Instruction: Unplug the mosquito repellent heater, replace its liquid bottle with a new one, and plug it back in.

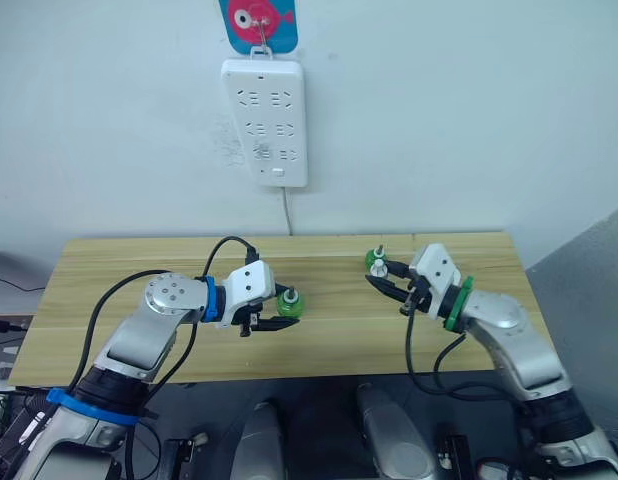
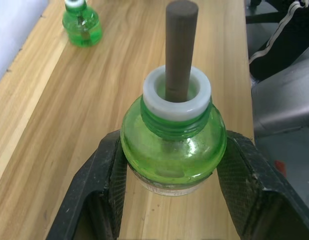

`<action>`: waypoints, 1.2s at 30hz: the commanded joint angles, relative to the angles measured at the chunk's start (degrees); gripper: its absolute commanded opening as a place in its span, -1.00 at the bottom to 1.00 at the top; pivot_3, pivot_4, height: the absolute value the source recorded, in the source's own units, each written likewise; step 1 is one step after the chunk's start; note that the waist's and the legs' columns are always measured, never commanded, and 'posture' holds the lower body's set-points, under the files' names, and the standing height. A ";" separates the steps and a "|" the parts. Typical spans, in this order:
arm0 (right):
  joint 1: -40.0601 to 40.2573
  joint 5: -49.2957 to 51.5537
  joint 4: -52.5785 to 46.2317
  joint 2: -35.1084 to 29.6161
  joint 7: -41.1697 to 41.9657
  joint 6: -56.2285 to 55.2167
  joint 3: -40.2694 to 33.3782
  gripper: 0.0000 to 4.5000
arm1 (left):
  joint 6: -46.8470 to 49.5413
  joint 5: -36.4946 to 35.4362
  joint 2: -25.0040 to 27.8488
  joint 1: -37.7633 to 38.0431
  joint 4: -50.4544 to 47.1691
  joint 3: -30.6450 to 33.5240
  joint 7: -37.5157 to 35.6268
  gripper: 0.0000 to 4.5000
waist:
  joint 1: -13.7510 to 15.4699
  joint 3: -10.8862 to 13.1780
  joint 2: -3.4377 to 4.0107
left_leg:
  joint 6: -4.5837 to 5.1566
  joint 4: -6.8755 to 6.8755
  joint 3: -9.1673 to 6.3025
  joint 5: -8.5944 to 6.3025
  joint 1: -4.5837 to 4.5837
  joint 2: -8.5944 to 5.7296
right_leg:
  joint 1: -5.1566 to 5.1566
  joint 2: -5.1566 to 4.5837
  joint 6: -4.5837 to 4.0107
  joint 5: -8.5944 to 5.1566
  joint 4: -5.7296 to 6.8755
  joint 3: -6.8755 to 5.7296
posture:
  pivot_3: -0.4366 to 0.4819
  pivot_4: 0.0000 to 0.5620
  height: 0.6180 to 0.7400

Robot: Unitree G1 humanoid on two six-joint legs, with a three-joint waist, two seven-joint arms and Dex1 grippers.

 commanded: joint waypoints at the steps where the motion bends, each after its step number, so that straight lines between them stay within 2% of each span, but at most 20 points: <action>1: -1.02 -4.01 8.75 3.42 -3.63 -8.08 0.67 -0.52 | 1.48 -1.76 0.61 1.19 -4.67 1.61 0.40 0.00 | 0.06 0.02 0.02 | 0.00 -0.01 -0.01 0.00 0.01 0.00 | 0.01 0.00 0.00 0.00 0.00 -0.01 | -0.41 0.06 1.00; 9: -6.69 -6.98 30.91 7.89 -6.72 -17.58 -1.45 -0.52 | 4.84 -3.47 2.49 3.76 -9.44 2.64 0.36 0.00 | 1.13 0.16 0.17 | 0.00 -0.04 0.02 0.00 0.04 0.00 | 0.02 0.01 -0.01 0.00 -0.02 0.03 | -0.34 0.17 1.00; 17: -7.88 -6.96 37.79 8.62 -5.36 -20.42 -1.65 -0.52 | 6.27 -4.11 2.93 4.08 -10.95 2.63 0.54 0.00 | 1.44 0.33 0.31 | 0.01 -0.03 0.01 0.00 0.06 0.00 | 0.08 0.01 0.00 -0.01 -0.04 0.02 | -0.34 0.19 1.00; 19: -7.99 -6.33 38.70 9.16 -5.49 -19.85 -2.20 -0.18 | 6.30 -4.10 2.73 3.68 -10.78 2.34 0.57 0.00 | 1.43 0.34 0.32 | 0.01 -0.04 0.01 0.00 0.07 -0.01 | 0.09 0.01 0.00 -0.01 -0.04 0.02 | -0.34 0.20 1.00; 20: -8.18 -6.29 39.14 9.38 -5.78 -20.07 -2.43 -0.09 | 6.27 -4.09 2.65 3.53 -10.72 2.23 0.58 0.00 | 1.43 0.35 0.34 | 0.01 -0.04 0.01 0.00 0.07 0.00 | 0.08 0.01 -0.01 -0.01 -0.04 0.03 | -0.34 0.20 1.00; 26: -8.90 -6.64 40.81 10.03 -5.85 -20.78 -3.09 0.91 | 6.09 -4.16 2.66 3.16 -10.32 2.05 0.34 0.00 | 1.40 0.39 0.41 | 0.01 -0.05 0.01 -0.01 0.07 -0.01 | 0.09 0.01 -0.01 -0.01 -0.07 0.03 | -0.35 0.20 1.00; 27: -8.73 -6.78 40.60 9.82 -5.60 -21.01 -2.98 1.00 | 5.92 -4.05 2.61 3.11 -10.09 1.95 0.34 0.00 | 1.40 0.39 0.41 | 0.01 -0.06 0.01 0.00 0.07 -0.01 | 0.09 0.01 0.00 -0.01 -0.09 0.03 | -0.36 0.19 1.00; 31: -4.99 -4.77 31.28 7.10 -0.71 -18.33 -2.56 1.00 | 5.14 -3.95 2.04 2.61 -8.74 1.81 0.38 0.00 | 1.45 0.41 0.44 | 0.01 -0.07 0.01 0.00 0.07 -0.01 | 0.10 0.01 0.00 -0.01 -0.13 0.04 | -0.39 0.11 1.00; 36: 1.96 0.74 8.14 -1.19 8.17 -8.99 -2.70 1.00 | 2.93 -4.68 0.14 0.06 -5.76 1.08 -0.86 0.00 | 1.46 0.40 0.46 | 0.00 -0.06 0.00 0.00 0.06 -0.02 | 0.13 0.00 0.00 -0.01 -0.18 0.02 | -0.46 0.00 1.00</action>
